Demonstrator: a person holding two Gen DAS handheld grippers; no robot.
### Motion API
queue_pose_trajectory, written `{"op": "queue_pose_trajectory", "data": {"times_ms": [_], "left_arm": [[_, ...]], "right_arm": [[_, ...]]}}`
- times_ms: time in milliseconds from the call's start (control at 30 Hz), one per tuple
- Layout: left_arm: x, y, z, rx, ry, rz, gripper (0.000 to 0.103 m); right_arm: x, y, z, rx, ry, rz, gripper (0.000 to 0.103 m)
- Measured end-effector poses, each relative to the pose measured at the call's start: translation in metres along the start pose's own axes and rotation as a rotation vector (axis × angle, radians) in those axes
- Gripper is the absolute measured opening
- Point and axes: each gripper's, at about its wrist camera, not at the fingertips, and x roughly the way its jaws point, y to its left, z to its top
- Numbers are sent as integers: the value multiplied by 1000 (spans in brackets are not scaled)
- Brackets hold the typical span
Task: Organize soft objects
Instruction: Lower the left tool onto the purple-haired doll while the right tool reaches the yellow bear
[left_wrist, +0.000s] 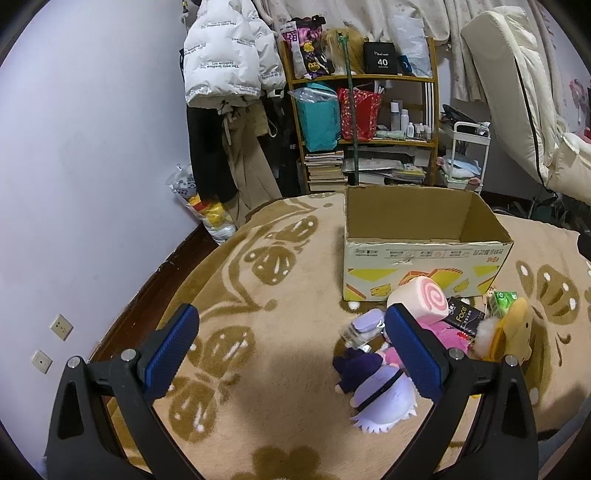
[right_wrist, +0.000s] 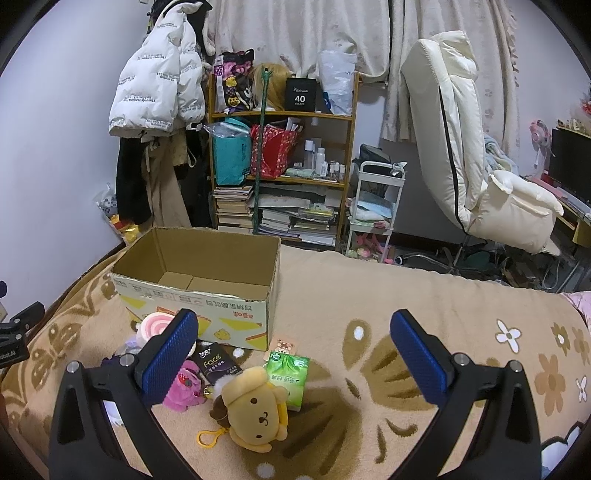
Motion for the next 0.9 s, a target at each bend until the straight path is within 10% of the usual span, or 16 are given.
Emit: {"op": "queue_pose_trajectory", "data": {"times_ms": [900], "left_arm": [[95, -80, -38, 181, 331, -114, 100]], "right_arm": [[70, 23, -13, -104, 239, 93, 103]]}}
